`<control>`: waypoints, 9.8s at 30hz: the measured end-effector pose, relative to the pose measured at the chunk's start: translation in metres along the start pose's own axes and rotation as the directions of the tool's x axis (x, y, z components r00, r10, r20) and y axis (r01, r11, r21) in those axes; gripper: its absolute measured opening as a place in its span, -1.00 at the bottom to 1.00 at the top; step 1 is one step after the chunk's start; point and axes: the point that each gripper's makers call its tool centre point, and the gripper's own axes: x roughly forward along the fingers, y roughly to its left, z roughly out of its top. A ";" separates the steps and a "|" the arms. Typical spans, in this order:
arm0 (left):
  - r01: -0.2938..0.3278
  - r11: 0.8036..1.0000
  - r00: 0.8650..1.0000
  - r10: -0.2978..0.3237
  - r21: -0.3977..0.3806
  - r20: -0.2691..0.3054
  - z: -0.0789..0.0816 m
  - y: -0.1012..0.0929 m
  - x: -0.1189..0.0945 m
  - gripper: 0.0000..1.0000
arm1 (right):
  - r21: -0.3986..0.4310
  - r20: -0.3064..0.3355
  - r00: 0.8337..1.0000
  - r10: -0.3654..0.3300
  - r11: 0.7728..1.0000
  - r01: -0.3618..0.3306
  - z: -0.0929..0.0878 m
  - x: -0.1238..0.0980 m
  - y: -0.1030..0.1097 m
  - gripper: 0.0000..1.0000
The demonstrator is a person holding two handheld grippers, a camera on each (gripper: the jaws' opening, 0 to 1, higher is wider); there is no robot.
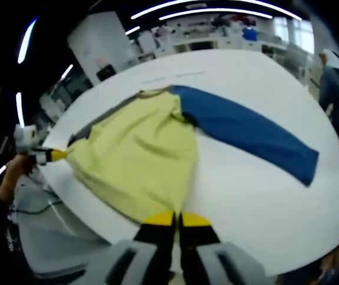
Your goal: Fold the garment on the visible template until the final outline fits inside the template.
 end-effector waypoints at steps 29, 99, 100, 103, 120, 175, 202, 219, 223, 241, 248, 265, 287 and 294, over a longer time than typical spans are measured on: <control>-0.081 0.997 0.980 0.077 -0.016 -0.182 -0.091 -0.023 -0.018 -1.00 | 0.026 -0.065 0.998 0.018 1.000 -0.017 -0.043 -0.002 0.005 -1.00; -0.149 0.968 0.986 0.130 0.201 0.106 -0.045 -0.013 -0.011 0.70 | 0.136 0.218 0.942 -0.254 0.964 0.228 0.021 -0.020 -0.142 0.56; -0.149 0.969 0.985 0.128 0.199 0.113 -0.043 -0.013 -0.011 0.74 | 0.136 0.214 0.942 -0.259 0.963 0.234 0.020 -0.020 -0.144 0.56; -0.145 0.970 0.983 0.118 0.196 0.142 -0.038 -0.016 -0.011 0.85 | 0.143 0.222 0.930 -0.294 0.953 0.267 0.025 -0.022 -0.164 0.55; -0.130 0.965 0.982 0.094 0.229 0.164 -0.026 -0.026 -0.013 0.98 | 0.383 0.210 0.866 -0.454 0.853 0.355 0.024 -0.024 -0.235 -0.05; -0.109 0.977 0.978 0.073 0.182 0.195 -0.023 -0.023 -0.032 0.98 | 0.390 0.129 0.838 -0.530 0.804 0.448 0.065 -0.027 -0.283 -1.00; -0.115 0.980 0.970 0.075 0.164 0.230 -0.018 -0.023 -0.039 0.98 | 0.360 0.224 0.861 -0.457 0.859 0.363 0.113 -0.036 -0.244 -1.00; -0.106 0.983 0.966 0.067 0.149 0.248 -0.014 -0.024 -0.041 0.96 | 0.277 0.300 0.884 -0.358 0.920 0.279 0.158 -0.016 -0.186 -1.00; -0.114 0.982 0.956 0.068 0.149 0.285 -0.009 -0.025 -0.043 0.96 | 0.266 0.309 0.895 -0.322 0.933 0.244 0.166 -0.004 -0.171 -1.00; -0.069 0.993 0.949 0.035 0.098 0.312 -0.003 -0.022 -0.047 0.92 | 0.237 0.300 0.936 -0.185 0.965 0.115 0.187 0.037 -0.104 -1.00; -0.055 0.996 0.945 0.028 0.074 0.325 -0.001 -0.022 -0.047 0.90 | 0.214 0.294 0.944 -0.148 0.973 0.086 0.193 0.047 -0.078 -1.00; -0.065 0.996 0.947 0.042 0.062 0.320 -0.002 -0.018 -0.047 0.90 | 0.153 0.262 0.964 -0.046 0.988 0.006 0.208 0.070 -0.026 -1.00; -0.061 0.997 0.951 0.042 0.054 0.308 -0.008 -0.018 -0.043 0.85 | 0.115 0.229 0.973 0.025 0.992 -0.053 0.215 0.094 0.035 -1.00; -0.048 0.998 0.947 0.030 0.050 0.320 -0.007 -0.021 -0.043 0.85 | 0.129 0.233 0.971 0.045 0.989 -0.077 0.217 0.103 0.051 -1.00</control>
